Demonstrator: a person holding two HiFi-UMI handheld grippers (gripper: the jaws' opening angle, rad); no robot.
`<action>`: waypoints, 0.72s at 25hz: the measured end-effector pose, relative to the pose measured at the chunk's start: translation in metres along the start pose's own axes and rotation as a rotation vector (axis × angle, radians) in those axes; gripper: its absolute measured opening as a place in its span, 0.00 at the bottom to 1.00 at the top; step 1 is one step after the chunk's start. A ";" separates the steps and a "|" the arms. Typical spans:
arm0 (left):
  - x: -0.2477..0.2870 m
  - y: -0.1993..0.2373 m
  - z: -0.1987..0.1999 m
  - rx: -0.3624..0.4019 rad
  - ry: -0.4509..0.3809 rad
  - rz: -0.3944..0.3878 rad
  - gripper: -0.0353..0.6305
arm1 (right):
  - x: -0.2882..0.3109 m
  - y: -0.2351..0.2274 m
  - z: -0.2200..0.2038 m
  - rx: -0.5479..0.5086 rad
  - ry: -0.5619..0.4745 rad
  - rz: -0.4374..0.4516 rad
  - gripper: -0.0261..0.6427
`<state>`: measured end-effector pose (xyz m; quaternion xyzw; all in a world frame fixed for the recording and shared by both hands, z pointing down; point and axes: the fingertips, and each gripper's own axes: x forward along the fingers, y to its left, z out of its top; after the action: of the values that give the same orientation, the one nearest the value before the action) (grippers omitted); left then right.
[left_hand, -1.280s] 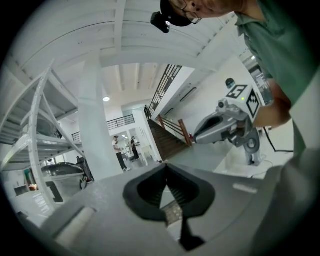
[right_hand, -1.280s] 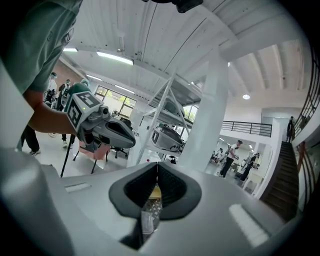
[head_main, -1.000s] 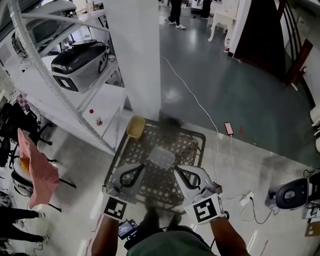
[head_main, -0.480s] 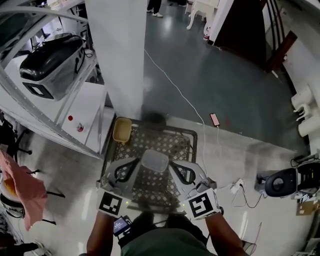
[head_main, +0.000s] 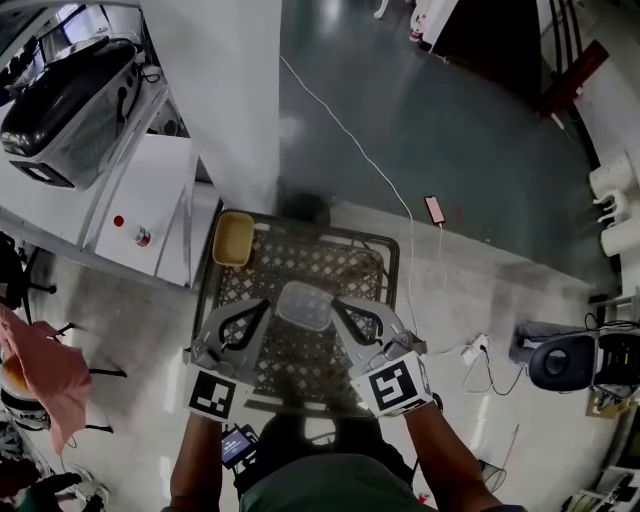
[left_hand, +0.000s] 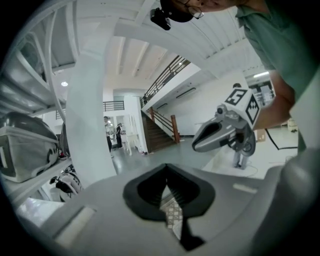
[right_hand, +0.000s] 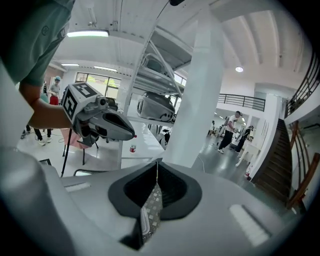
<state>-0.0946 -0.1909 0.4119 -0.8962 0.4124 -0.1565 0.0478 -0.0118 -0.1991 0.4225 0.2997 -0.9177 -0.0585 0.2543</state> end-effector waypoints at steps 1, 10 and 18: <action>0.006 0.001 -0.008 -0.010 0.011 0.006 0.06 | 0.007 -0.003 -0.009 0.002 0.006 0.009 0.06; 0.042 0.004 -0.077 -0.088 0.102 0.046 0.06 | 0.065 -0.017 -0.095 0.052 0.093 0.091 0.08; 0.068 0.001 -0.148 -0.189 0.185 0.064 0.08 | 0.109 -0.012 -0.174 0.105 0.185 0.142 0.09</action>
<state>-0.1012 -0.2360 0.5679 -0.8649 0.4562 -0.1974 -0.0703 0.0069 -0.2643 0.6167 0.2510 -0.9110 0.0358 0.3252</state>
